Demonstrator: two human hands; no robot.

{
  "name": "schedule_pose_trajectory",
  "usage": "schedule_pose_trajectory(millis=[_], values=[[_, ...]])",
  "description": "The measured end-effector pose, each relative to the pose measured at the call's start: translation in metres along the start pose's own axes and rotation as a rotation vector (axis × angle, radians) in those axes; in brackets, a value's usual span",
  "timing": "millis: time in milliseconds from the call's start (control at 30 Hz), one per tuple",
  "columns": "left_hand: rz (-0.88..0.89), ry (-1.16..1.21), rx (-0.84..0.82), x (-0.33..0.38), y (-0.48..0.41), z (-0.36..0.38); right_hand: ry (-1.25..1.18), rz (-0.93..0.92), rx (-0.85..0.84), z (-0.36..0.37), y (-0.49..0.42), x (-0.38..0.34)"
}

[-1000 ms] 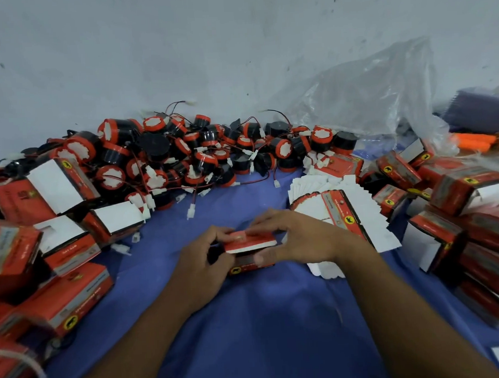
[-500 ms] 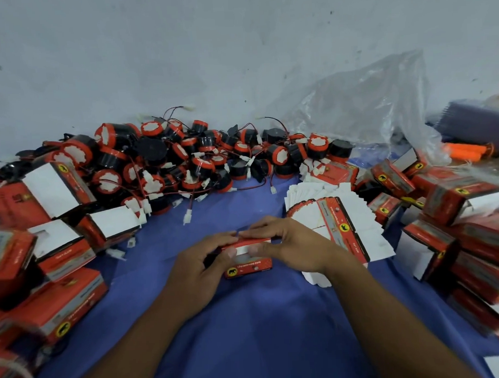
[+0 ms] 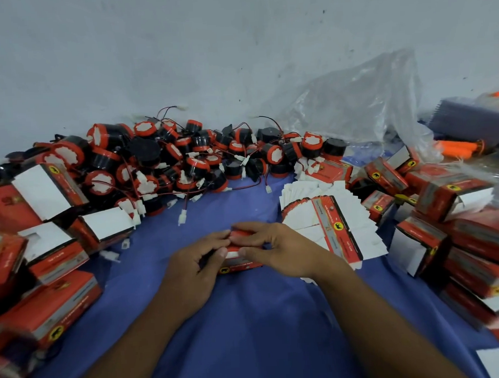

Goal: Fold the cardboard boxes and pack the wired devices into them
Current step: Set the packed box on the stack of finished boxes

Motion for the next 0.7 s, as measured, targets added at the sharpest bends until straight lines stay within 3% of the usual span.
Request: schedule_pose_trajectory(millis=[167, 333, 433, 533, 700], values=[[0.119, -0.214, -0.070, -0.001, 0.002, -0.005, -0.005, 0.007, -0.015, 0.001, -0.002, 0.005], [0.282, -0.283, -0.043, 0.002, 0.009, -0.001, -0.242, 0.041, 0.092, 0.002, -0.003, 0.005], [0.325, -0.336, -0.073, 0.002, 0.010, 0.001, -0.134, 0.043, 0.080, 0.002, -0.004, 0.003], [0.219, -0.200, -0.085, 0.001, 0.012, 0.001, -0.067, 0.062, -0.022, 0.001, 0.002, 0.002], [-0.153, -0.059, 0.273, -0.016, 0.010, -0.025, -0.095, 0.029, 0.017, -0.016, 0.001, -0.010]])
Point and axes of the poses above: each hand's wrist, its own y-axis away from the middle knuckle, its own z-axis out of the palm, x = y × z, the point moved 3 cm from there along -y, towards the middle knuckle, and after that the axes turned 8 degrees about -y, right-handed, at the moved point
